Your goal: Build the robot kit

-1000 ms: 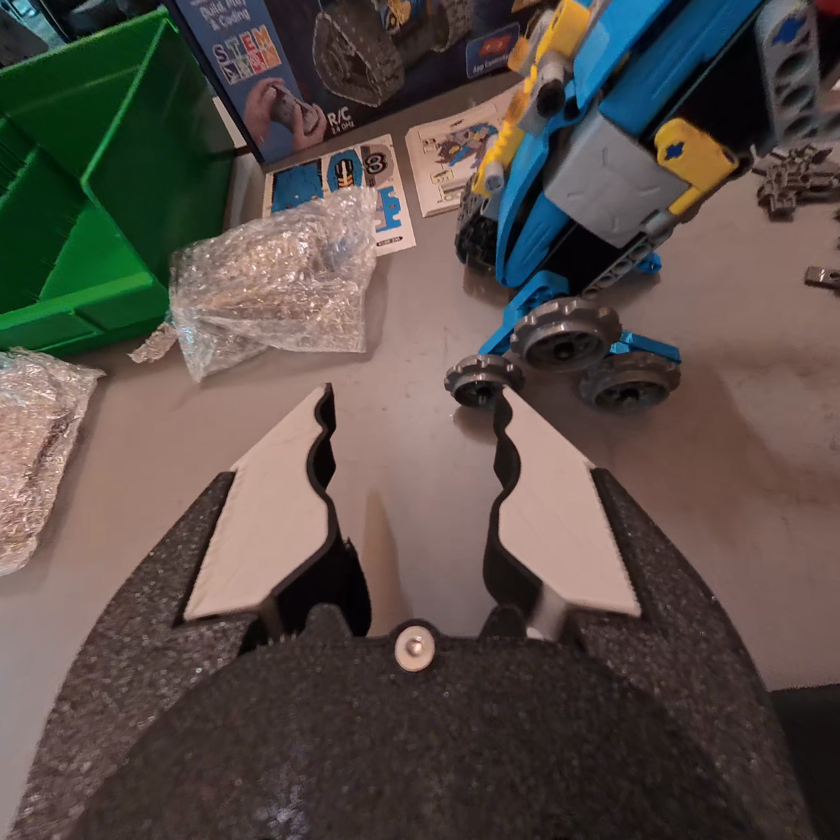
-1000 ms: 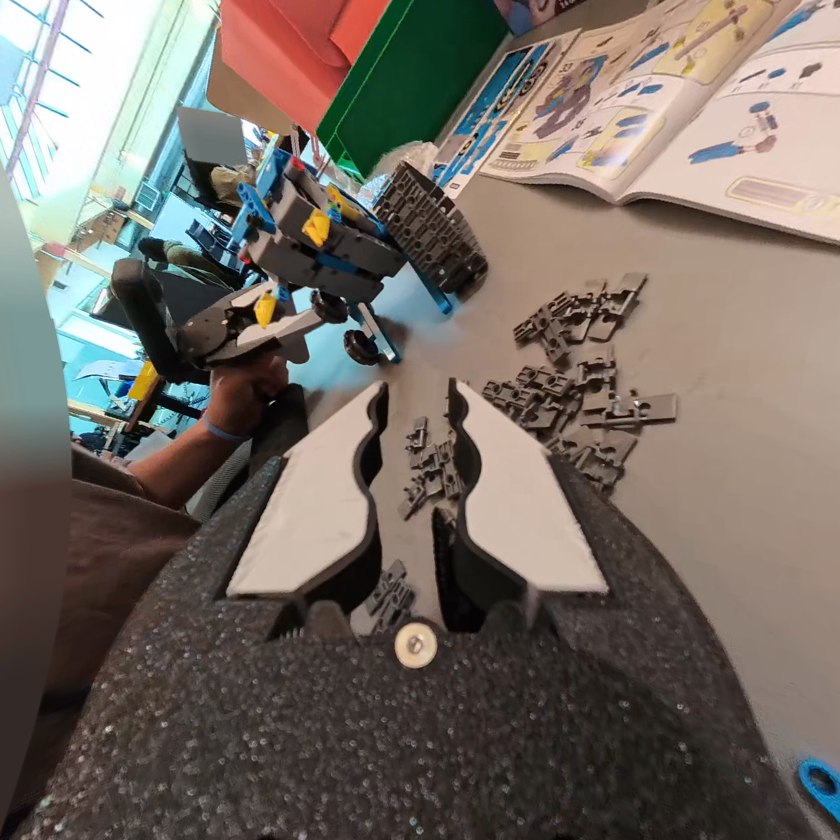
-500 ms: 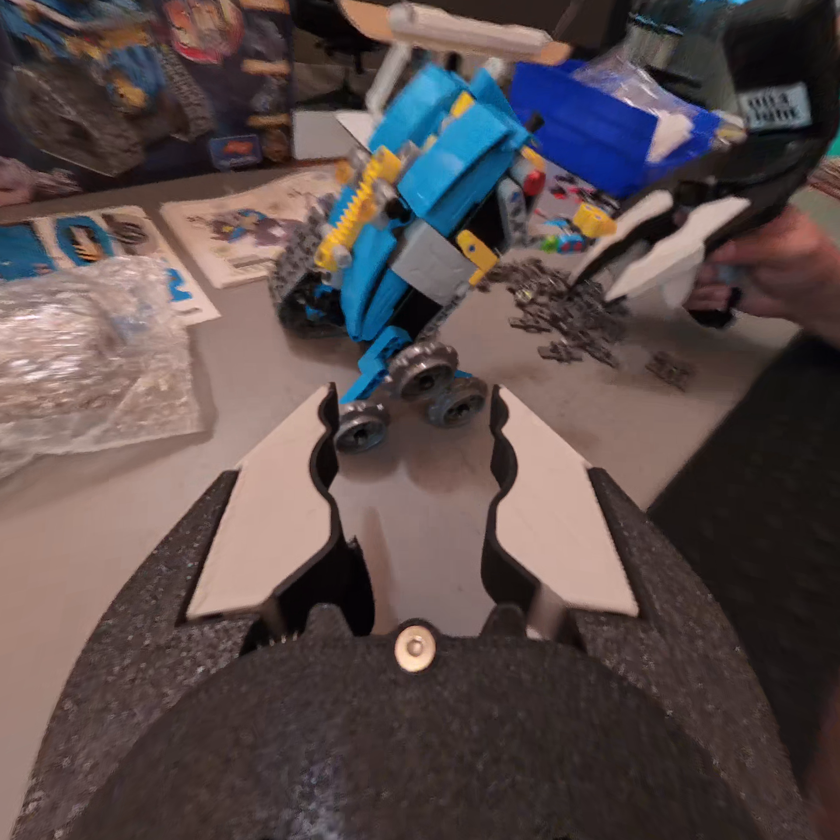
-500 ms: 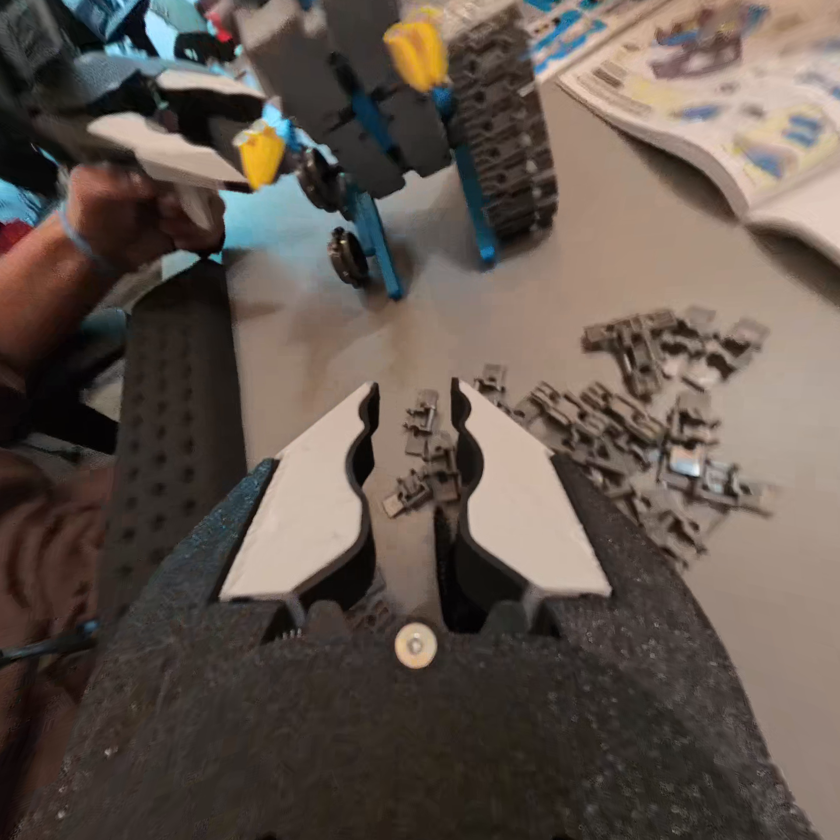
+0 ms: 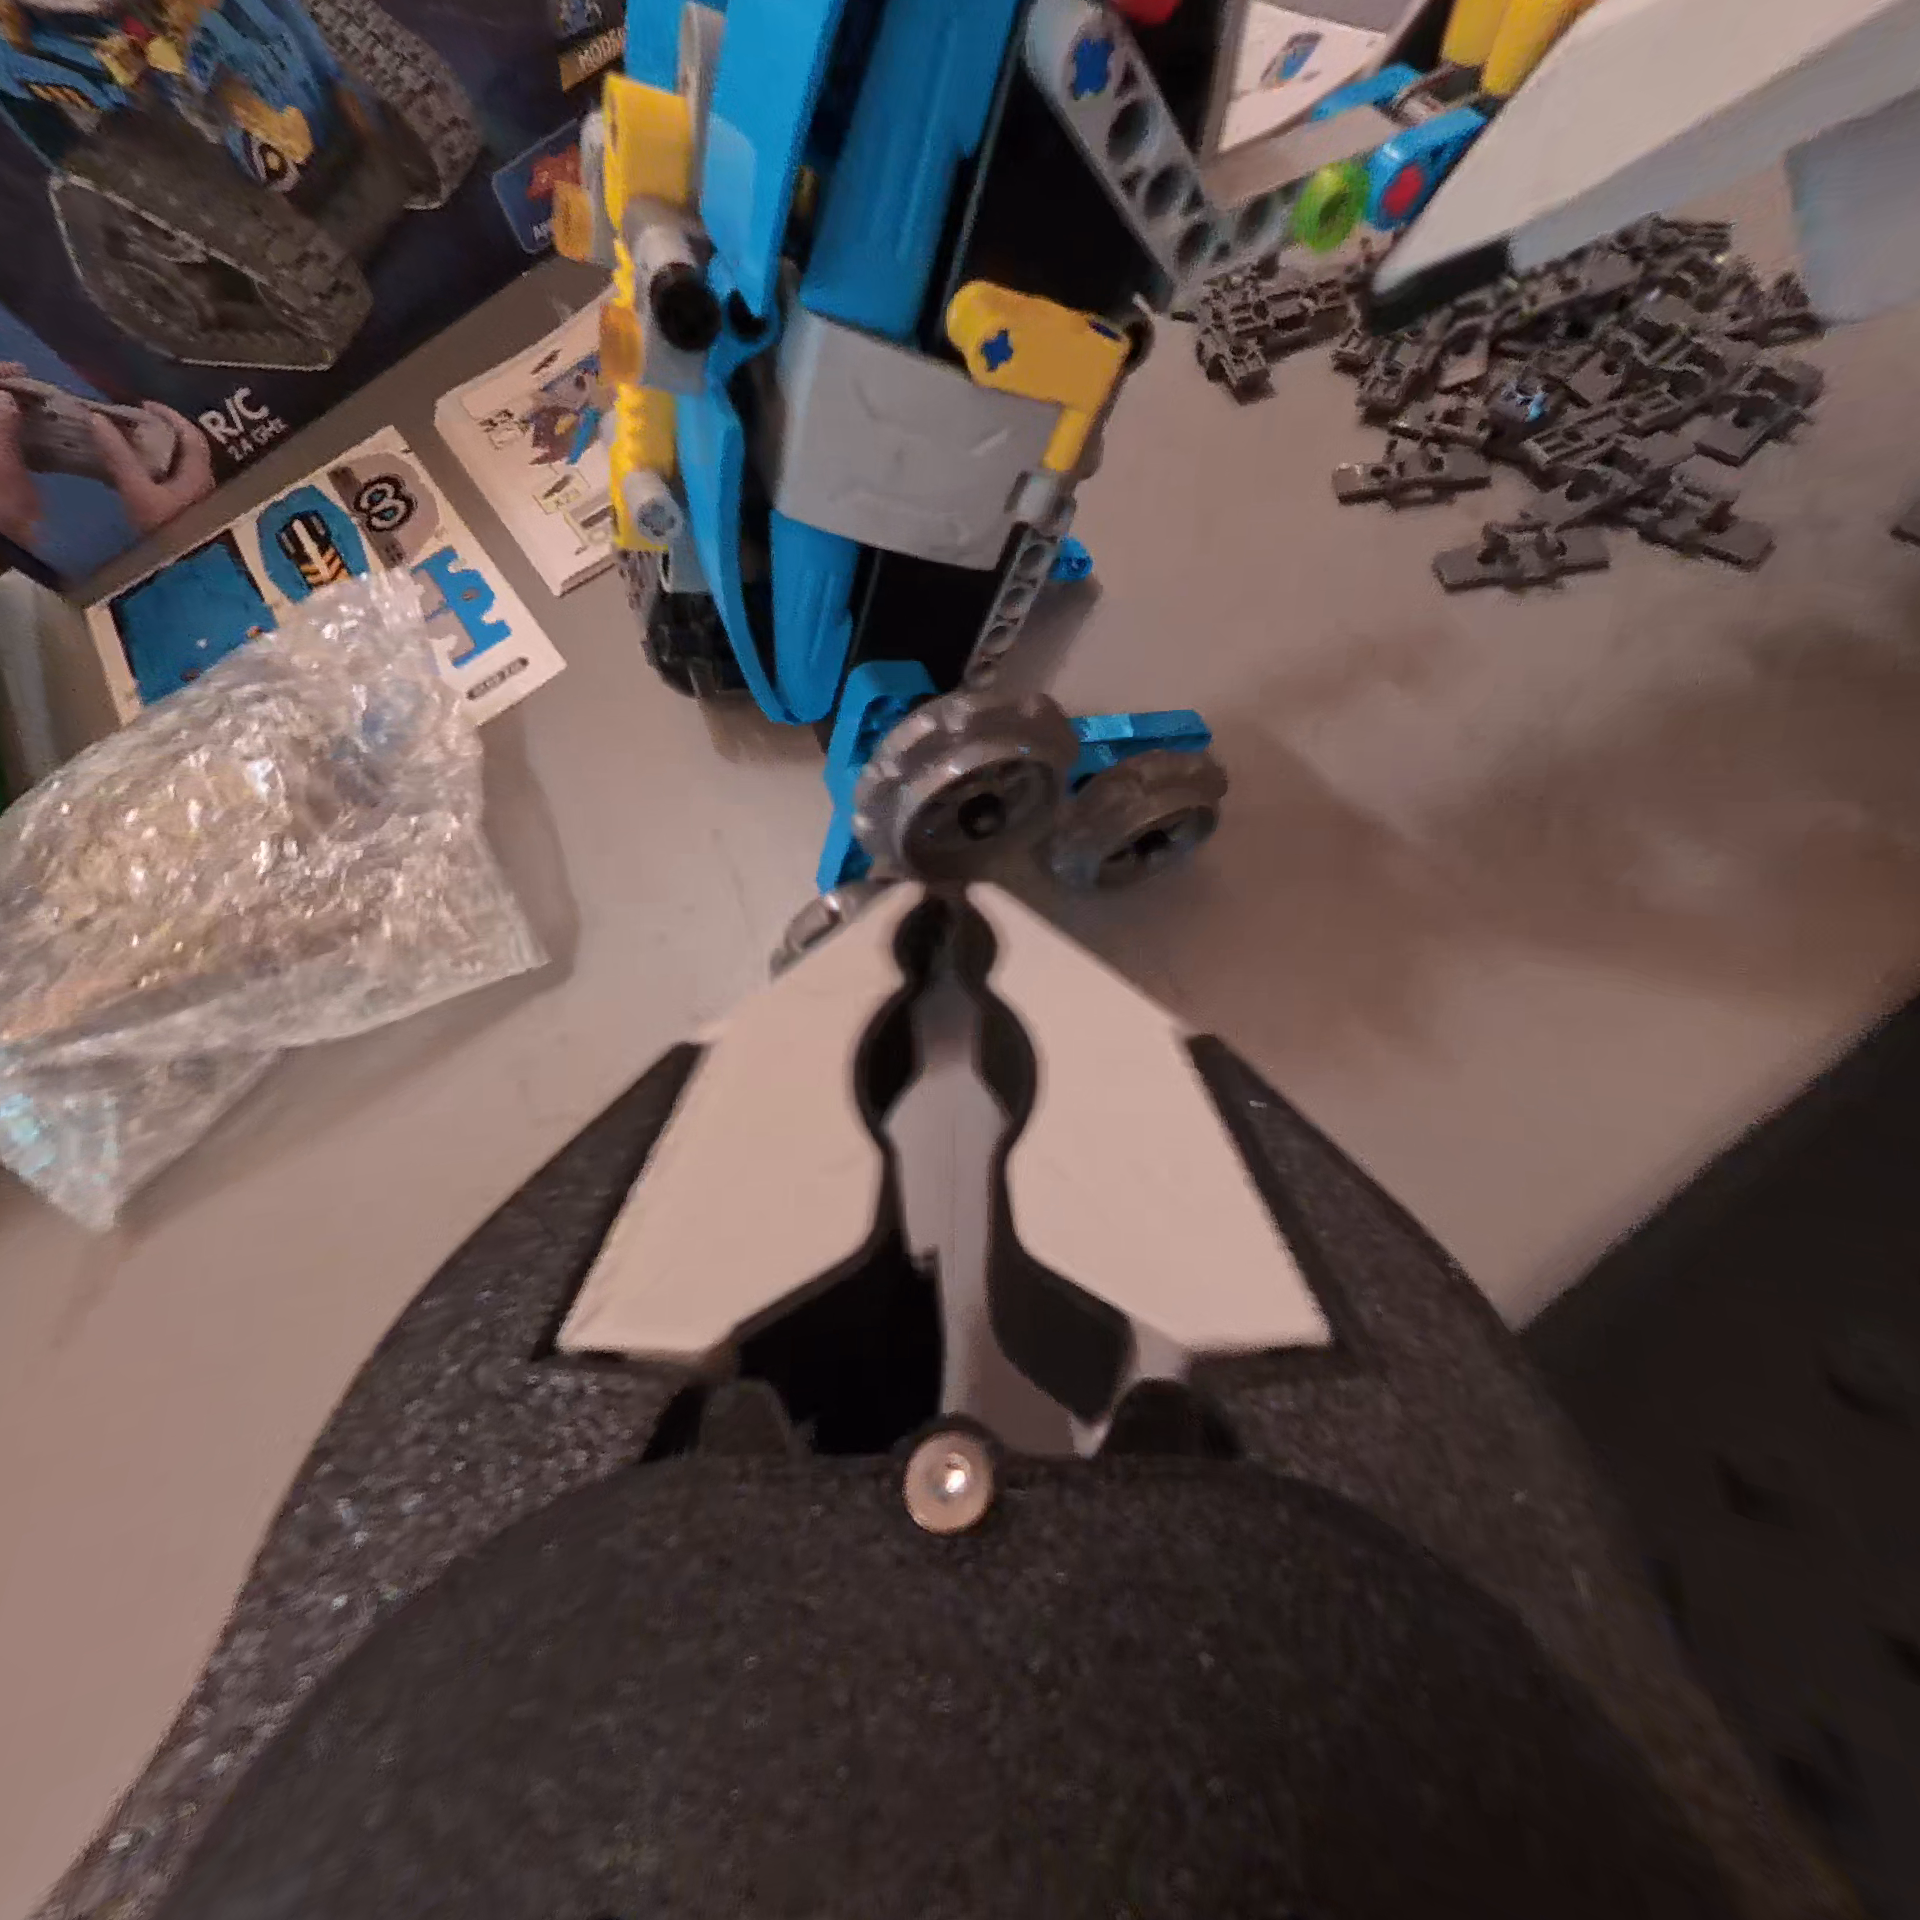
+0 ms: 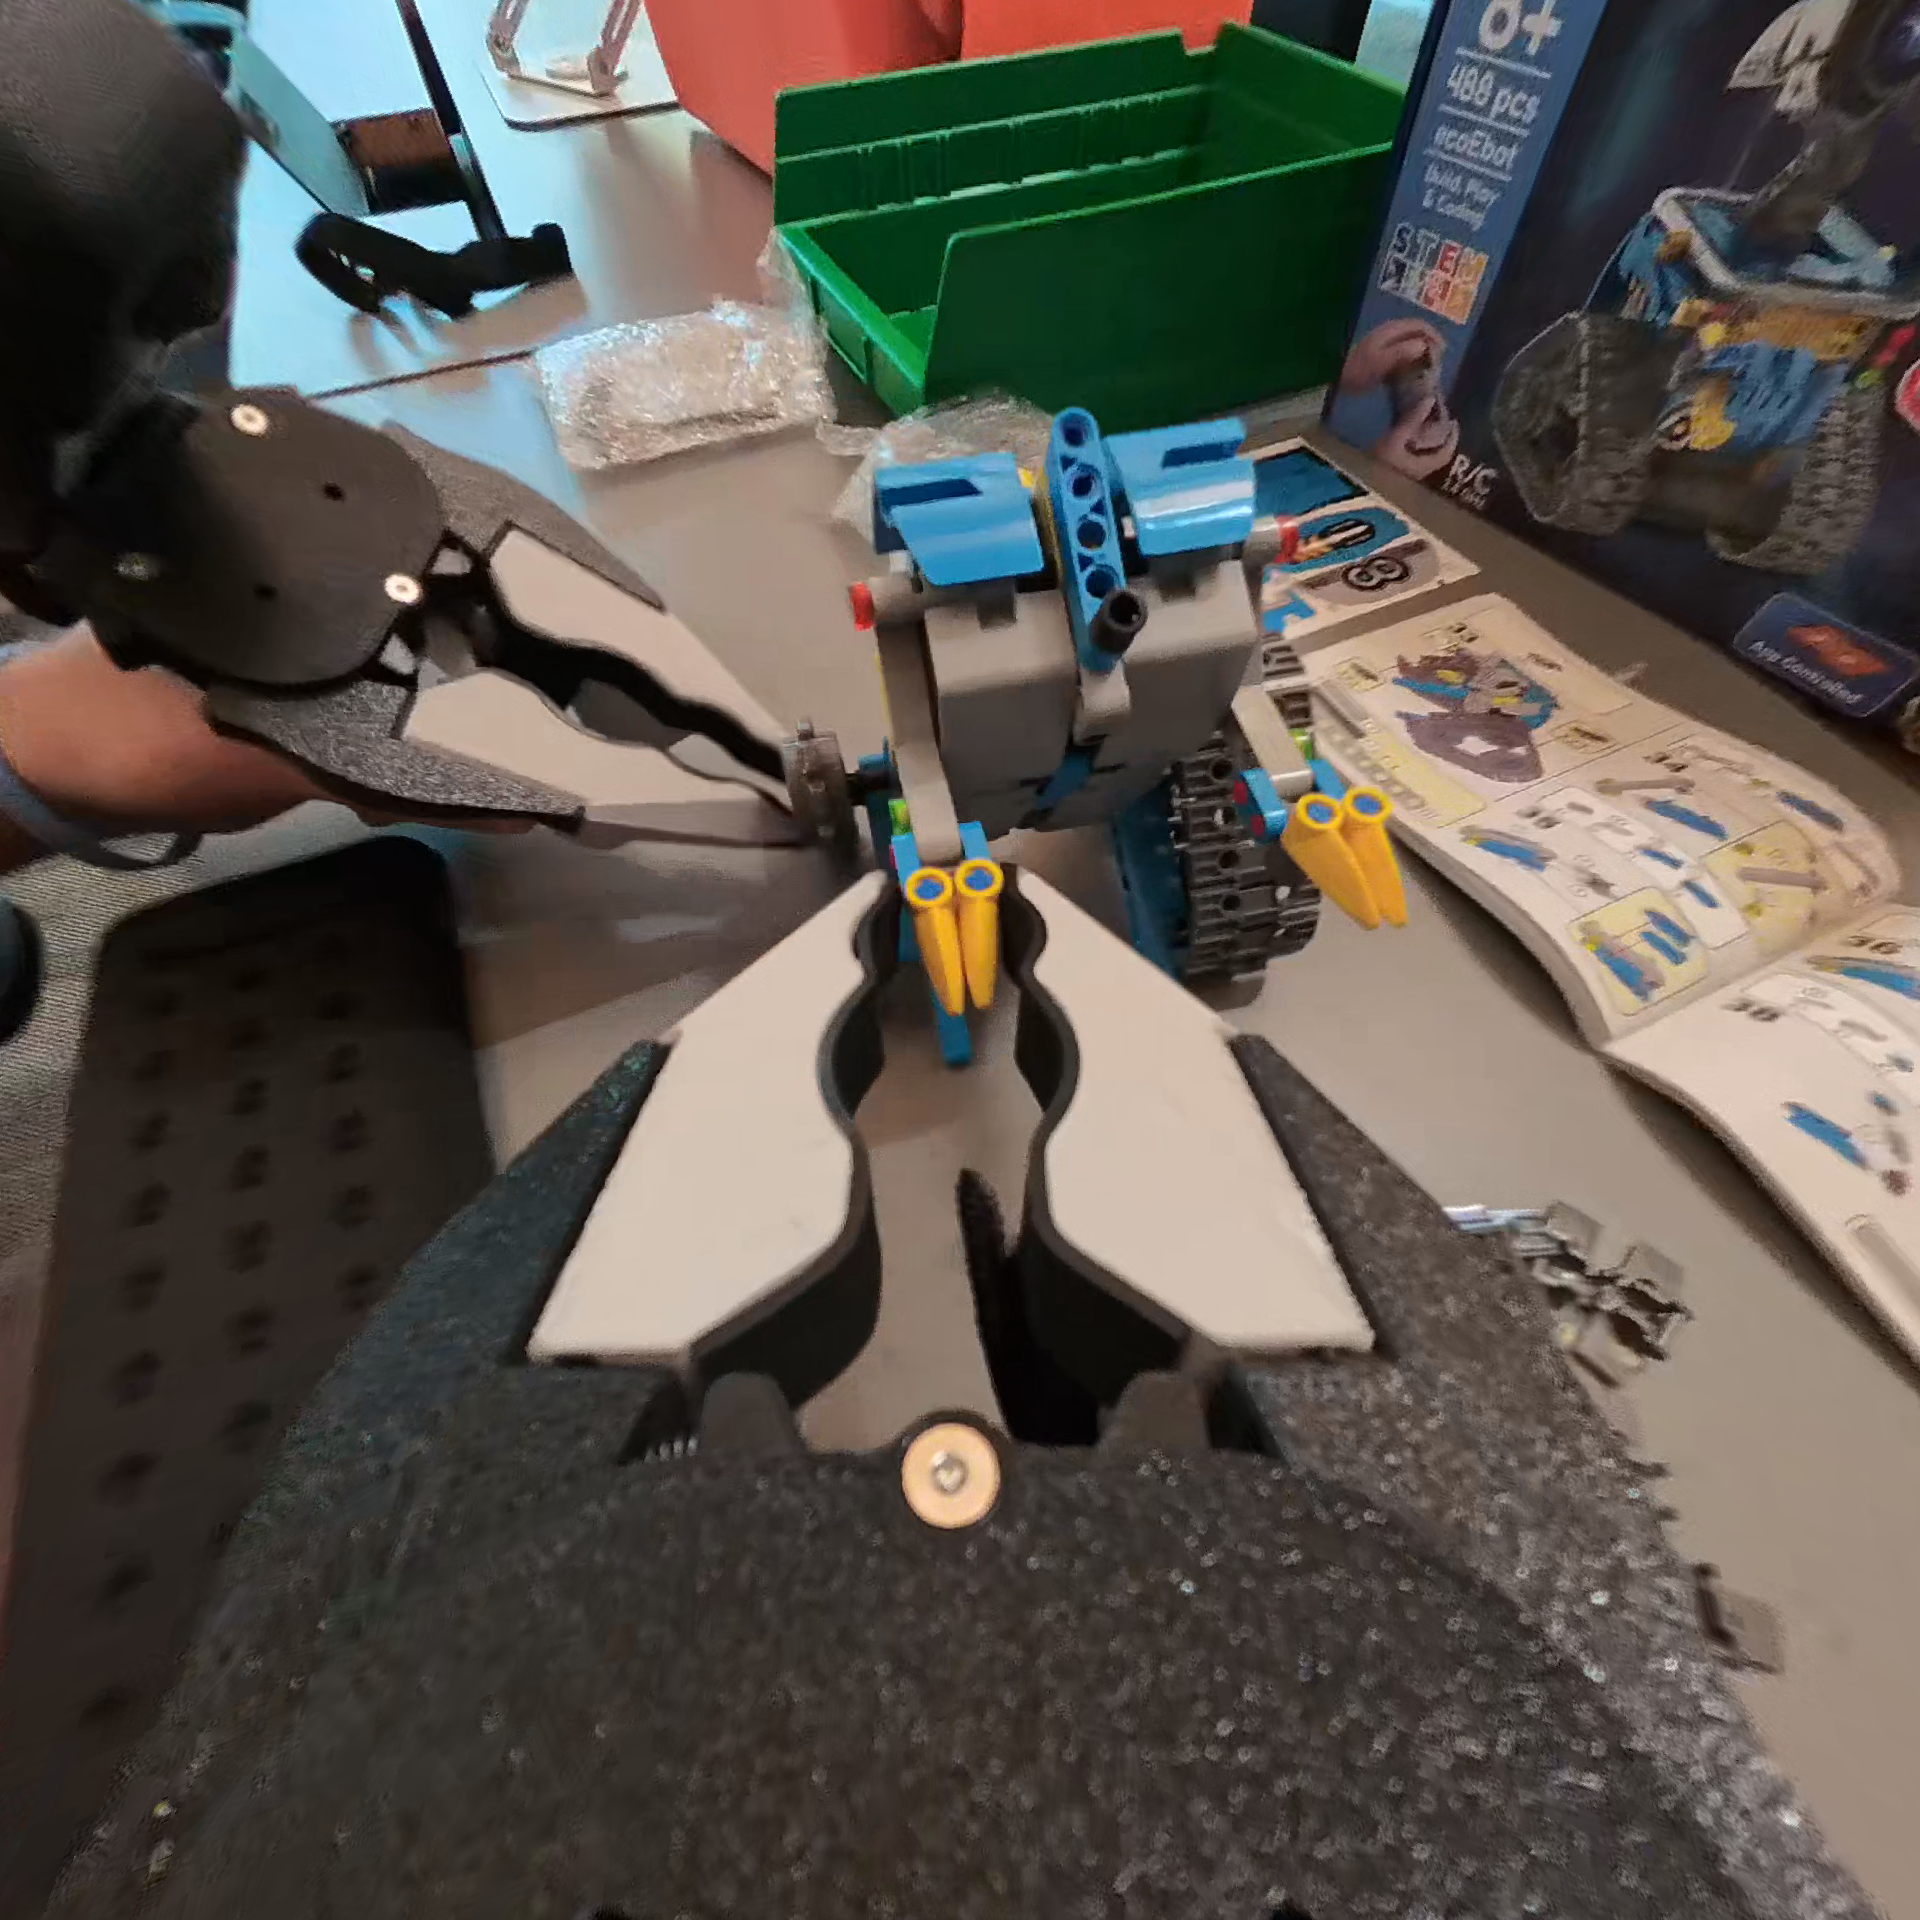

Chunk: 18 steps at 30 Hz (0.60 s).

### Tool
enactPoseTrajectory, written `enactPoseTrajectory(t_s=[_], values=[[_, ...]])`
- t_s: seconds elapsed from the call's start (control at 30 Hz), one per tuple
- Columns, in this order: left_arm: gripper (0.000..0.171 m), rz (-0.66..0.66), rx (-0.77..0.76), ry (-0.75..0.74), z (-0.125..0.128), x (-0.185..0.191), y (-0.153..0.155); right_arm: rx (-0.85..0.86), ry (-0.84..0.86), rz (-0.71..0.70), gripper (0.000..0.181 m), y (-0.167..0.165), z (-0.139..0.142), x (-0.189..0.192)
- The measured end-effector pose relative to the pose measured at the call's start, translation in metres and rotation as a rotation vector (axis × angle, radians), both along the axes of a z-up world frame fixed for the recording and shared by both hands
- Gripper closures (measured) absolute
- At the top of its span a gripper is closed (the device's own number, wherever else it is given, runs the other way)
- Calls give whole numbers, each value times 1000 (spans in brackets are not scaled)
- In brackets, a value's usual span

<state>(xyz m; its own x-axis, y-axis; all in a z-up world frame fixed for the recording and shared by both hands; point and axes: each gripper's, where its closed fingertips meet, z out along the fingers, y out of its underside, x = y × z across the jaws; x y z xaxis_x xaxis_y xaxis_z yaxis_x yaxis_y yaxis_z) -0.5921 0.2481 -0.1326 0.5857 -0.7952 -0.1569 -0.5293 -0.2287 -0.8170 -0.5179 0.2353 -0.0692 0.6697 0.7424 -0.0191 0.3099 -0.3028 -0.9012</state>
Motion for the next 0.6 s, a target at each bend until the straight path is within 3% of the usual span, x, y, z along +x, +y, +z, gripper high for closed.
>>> enactPoseTrajectory(t_s=[0.13, 0.23, 0.3, 0.4, 0.6], values=[[171, -61, -55, -77, 3, -9, -32, -106, 9, 56, 163, -9, -7, -27], [166, -1, 19, -30, 10, -30, -30, -104, -57, 100, 161, -9, -13, -45], [146, 28, 47, -83, 29, -39, -23, -95, -87, 105, 161, -9, -12, -47], [103, -36, -34, -155, 39, -37, -16, -101, -90, 115, 162, -14, -11, -38], [65, -321, 34, -104, 51, 8, 16, -144, -78, 79, 163, -15, -10, 10]])
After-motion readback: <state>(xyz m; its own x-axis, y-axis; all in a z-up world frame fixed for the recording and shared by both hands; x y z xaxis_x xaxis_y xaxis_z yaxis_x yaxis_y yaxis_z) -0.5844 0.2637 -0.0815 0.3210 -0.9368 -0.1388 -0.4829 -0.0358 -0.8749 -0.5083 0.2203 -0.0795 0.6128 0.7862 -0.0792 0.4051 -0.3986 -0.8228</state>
